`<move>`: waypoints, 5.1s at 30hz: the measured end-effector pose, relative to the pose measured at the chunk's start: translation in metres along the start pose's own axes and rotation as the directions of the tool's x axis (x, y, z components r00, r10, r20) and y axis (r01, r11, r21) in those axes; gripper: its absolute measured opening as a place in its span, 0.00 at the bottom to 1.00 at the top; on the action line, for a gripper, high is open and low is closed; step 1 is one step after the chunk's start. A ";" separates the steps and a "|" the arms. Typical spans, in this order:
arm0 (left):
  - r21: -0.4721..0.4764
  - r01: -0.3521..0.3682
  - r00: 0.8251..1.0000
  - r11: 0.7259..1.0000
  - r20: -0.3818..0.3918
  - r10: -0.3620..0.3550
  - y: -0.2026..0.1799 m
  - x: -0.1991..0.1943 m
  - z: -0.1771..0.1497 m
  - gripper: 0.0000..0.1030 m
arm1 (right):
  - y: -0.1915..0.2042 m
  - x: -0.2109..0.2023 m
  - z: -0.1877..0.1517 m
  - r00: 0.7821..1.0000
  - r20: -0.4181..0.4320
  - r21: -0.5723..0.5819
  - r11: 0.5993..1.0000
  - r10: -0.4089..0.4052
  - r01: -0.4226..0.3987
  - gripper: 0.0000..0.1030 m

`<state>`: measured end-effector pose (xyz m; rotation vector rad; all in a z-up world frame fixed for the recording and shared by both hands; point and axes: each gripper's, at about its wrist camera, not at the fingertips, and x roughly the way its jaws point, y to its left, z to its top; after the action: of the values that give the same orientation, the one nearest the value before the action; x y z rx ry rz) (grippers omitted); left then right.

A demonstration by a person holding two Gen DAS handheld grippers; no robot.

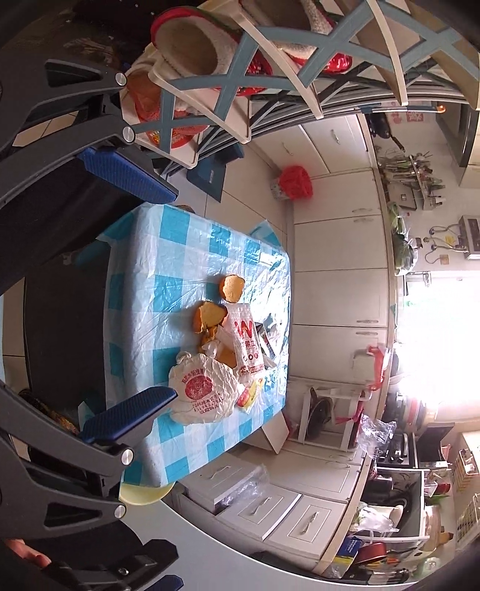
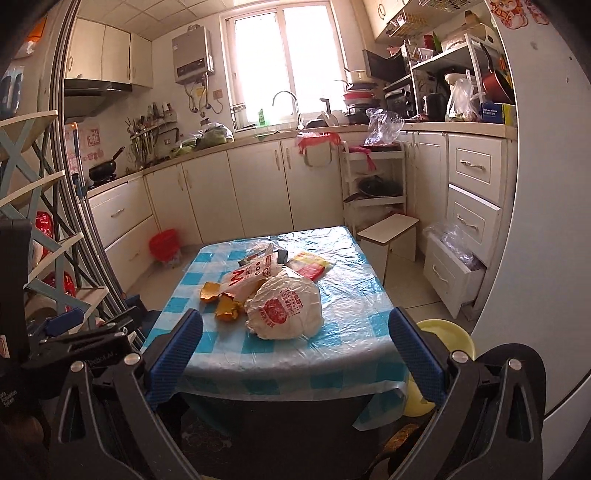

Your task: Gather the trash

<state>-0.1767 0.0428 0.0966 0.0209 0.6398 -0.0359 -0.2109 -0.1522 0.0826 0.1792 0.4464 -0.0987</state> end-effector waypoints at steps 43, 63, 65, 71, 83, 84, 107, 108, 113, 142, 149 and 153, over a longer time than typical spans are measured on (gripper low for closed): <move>-0.013 -0.015 1.000 1.000 0.001 0.015 0.006 -0.010 -0.004 0.92 | 0.011 -0.010 -0.002 1.000 -0.008 -0.023 1.000 0.014 -0.014 0.94; -0.014 -0.018 1.000 1.000 -0.001 0.018 0.007 -0.009 -0.005 0.92 | 0.012 -0.009 -0.002 1.000 -0.012 -0.023 1.000 0.016 -0.016 0.94; -0.014 -0.017 1.000 1.000 -0.001 0.017 0.007 -0.009 -0.005 0.92 | 0.014 -0.009 -0.003 1.000 -0.015 -0.024 1.000 0.018 -0.018 0.94; -0.014 -0.018 1.000 1.000 -0.003 0.018 0.007 -0.009 -0.006 0.92 | 0.013 -0.008 -0.004 0.999 -0.021 -0.026 0.999 0.027 -0.027 0.94; -0.055 0.003 0.999 0.998 -0.035 -0.005 0.038 0.038 0.004 0.92 | 0.005 0.038 0.004 0.997 -0.065 -0.055 0.998 0.037 -0.041 0.94; -0.062 0.014 0.999 0.998 -0.046 -0.017 0.041 0.045 0.005 0.92 | 0.004 0.044 0.004 0.997 -0.073 -0.057 0.998 0.037 -0.041 0.94; 0.273 0.096 0.994 0.957 -0.072 -0.079 -0.038 0.218 0.038 0.92 | -0.055 0.151 -0.013 0.975 -0.223 -0.001 1.000 -0.016 0.016 0.94; 0.297 0.101 0.994 0.949 -0.073 -0.082 -0.044 0.226 0.038 0.92 | -0.057 0.154 -0.015 0.973 -0.232 0.006 1.000 -0.016 0.018 0.94; 0.428 0.123 0.992 0.895 -0.089 -0.094 -0.078 0.269 0.035 0.92 | -0.064 0.164 -0.022 0.964 -0.264 0.024 0.999 -0.017 0.025 0.94; 0.004 0.342 0.934 0.940 -0.112 -0.340 -0.010 0.263 0.071 0.00 | -0.058 0.211 -0.028 0.929 -0.355 0.068 0.994 0.105 -0.087 0.94; -0.066 0.351 0.929 0.934 -0.104 -0.356 0.008 0.243 0.060 0.00 | -0.049 0.249 -0.032 0.901 -0.413 0.073 0.991 0.131 -0.110 0.94; -0.088 0.353 0.926 0.931 -0.109 -0.361 0.015 0.243 0.055 0.00 | -0.044 0.257 -0.034 0.888 -0.422 0.092 0.983 0.185 -0.161 0.73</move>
<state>0.0517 0.0499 -0.0044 -0.1602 0.7621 -0.3696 -0.0009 -0.2032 -0.0666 0.2958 0.8671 0.1088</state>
